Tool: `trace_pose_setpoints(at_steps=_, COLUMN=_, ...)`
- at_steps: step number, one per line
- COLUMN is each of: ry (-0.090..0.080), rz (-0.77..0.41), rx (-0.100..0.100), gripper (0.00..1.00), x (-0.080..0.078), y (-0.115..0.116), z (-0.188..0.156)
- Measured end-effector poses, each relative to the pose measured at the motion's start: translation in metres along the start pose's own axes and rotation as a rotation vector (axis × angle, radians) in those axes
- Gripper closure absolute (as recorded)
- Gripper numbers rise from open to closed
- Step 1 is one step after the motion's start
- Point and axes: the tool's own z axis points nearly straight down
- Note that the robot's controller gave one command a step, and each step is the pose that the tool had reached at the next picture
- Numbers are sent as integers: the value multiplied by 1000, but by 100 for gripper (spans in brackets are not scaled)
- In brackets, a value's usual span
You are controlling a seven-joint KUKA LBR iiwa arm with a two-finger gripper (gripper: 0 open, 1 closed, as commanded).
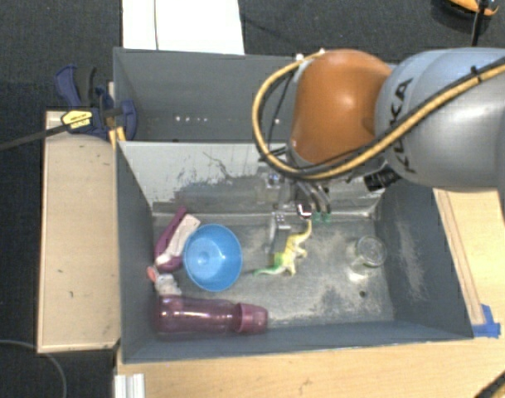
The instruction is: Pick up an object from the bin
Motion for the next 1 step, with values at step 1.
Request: trace_pose_setpoints(at_steps=1, ry=-8, rz=2, rx=-1, gripper=0, x=-2, y=-1, z=-5)
